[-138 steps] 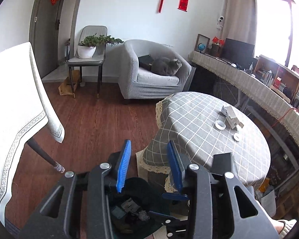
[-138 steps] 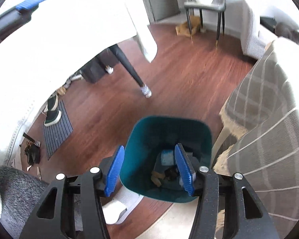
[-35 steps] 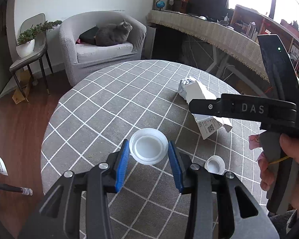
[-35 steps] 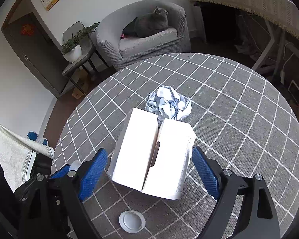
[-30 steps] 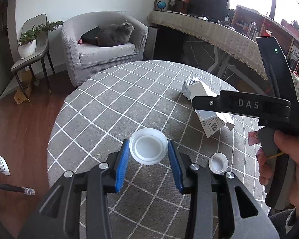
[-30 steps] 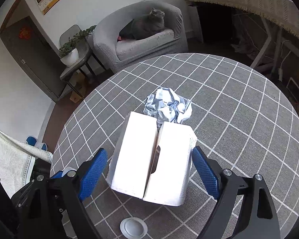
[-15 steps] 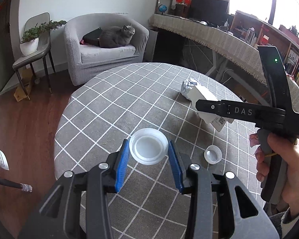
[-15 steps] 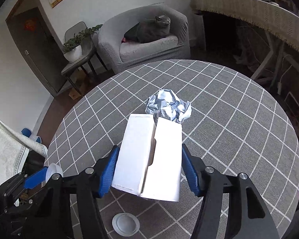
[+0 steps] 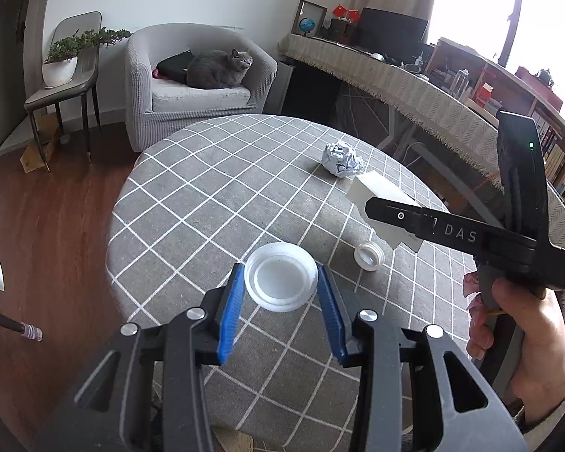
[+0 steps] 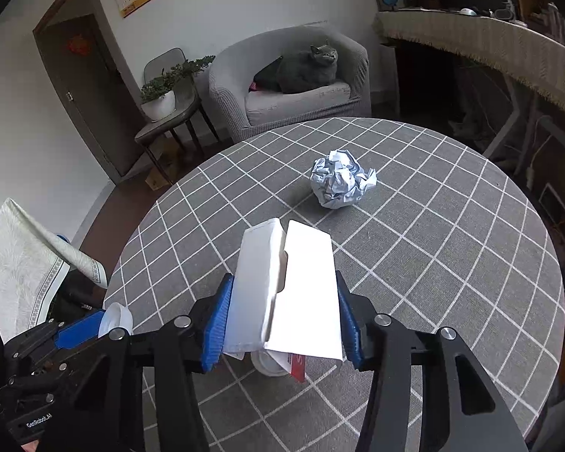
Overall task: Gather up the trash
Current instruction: 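Carry the lid and white box with both tools over the green bin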
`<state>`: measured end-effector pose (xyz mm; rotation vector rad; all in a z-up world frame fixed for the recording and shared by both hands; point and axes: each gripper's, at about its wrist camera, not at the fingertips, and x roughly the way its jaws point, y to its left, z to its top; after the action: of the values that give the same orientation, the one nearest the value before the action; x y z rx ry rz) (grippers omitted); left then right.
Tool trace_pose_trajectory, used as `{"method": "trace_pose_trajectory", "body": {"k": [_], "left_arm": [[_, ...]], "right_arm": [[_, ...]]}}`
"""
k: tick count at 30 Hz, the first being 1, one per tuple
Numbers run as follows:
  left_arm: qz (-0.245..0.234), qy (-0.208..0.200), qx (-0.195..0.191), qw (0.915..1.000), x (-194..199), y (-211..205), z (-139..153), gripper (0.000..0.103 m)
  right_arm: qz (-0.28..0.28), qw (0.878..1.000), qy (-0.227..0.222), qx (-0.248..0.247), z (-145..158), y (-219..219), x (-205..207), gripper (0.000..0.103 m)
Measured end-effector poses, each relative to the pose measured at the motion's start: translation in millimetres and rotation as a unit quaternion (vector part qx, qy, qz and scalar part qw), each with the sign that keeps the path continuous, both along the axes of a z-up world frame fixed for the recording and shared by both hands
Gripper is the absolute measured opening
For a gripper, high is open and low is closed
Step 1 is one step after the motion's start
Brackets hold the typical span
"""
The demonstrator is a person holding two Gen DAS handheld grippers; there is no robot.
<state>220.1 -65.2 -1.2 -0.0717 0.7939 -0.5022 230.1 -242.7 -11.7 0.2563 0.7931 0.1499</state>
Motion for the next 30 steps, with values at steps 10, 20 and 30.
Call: {"method": "trace_pose_trajectory", "body": {"k": [10,20,30], "left_arm": [[0.024,-0.002,0.007,0.9997,-36.6,28.5,-4.0,0.042],[0.034,0.0,0.024,0.9991,-73.9,64.4,-15.9,0.042],[0.076,0.015,0.028,0.9966,-92.7,122.7,-33.7,0.042]], "right_arm": [[0.023,0.999,-0.015,0.021,-0.9,23.4,-36.8,0.051],[0.079,0.995,-0.036,0.046,-9.5,70.6,-71.2,0.051],[0.12,0.991,-0.04,0.043,-9.6,116.2,-90.8,0.051]]}}
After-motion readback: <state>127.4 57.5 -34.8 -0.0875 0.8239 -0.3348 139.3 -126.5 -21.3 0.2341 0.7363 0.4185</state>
